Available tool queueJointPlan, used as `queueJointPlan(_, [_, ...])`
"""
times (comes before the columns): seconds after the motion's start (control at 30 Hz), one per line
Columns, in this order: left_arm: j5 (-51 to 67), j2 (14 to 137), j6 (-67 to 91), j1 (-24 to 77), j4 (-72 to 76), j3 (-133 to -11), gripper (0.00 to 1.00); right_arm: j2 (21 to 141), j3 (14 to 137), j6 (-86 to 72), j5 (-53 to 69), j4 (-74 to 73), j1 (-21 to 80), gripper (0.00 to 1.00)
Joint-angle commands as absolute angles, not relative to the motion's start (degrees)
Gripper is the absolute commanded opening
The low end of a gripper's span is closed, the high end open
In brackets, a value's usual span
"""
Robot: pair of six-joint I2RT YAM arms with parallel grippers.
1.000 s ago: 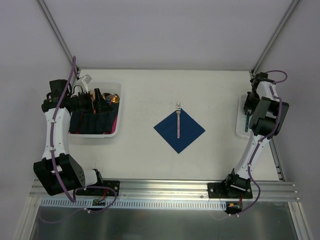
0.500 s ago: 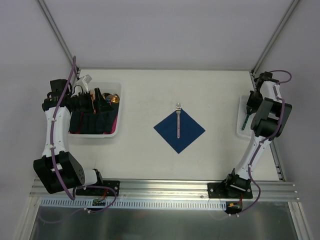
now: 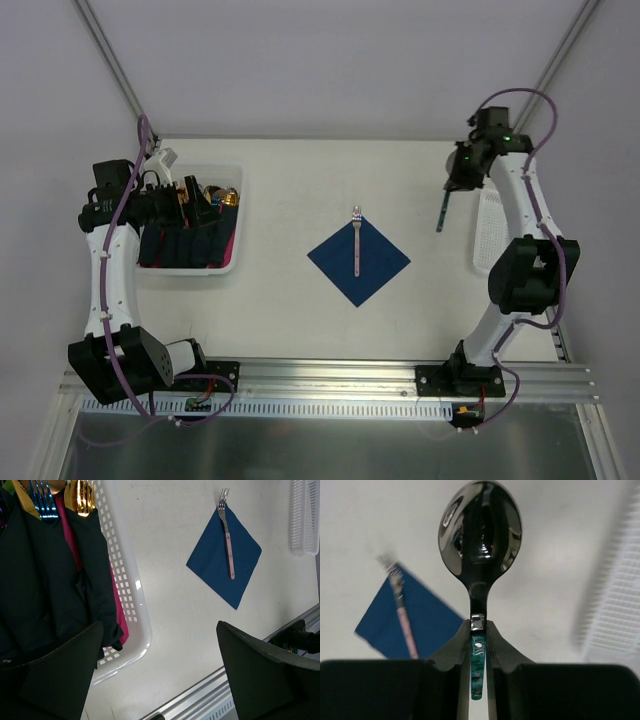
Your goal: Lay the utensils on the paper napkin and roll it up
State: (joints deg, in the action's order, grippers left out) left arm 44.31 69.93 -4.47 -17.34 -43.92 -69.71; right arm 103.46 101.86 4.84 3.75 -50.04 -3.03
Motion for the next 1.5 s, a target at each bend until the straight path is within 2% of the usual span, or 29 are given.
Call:
queueJointPlan(0.0, [43.15, 68.99, -2.03, -17.75, -43.68, -72.07, 0.99, 100.03, 95.38, -3.83, 6.6, -48.62, 8.3, 0.0])
queueJointPlan(0.2, [44.12, 69.87, -0.26, -17.4, -43.59, -72.86, 0.99, 102.3, 87.89, -11.68, 1.41, -42.37, 22.73, 0.0])
queueJointPlan(0.4, [42.28, 69.96, -0.26, -15.65, -43.59, -73.83, 0.99, 107.83, 88.07, -15.64, -4.65, -40.61, 29.26, 0.0])
queueJointPlan(0.97, [41.31, 69.52, -0.18, -15.03, -43.59, -73.39, 0.99, 117.24, 93.51, -13.36, -2.55, -39.73, 28.57, 0.0])
queueJointPlan(1.47, [41.57, 70.58, -0.18, -14.59, -43.68, -73.48, 0.99, 119.79, 94.22, -12.74, -1.06, -39.82, 27.6, 0.0])
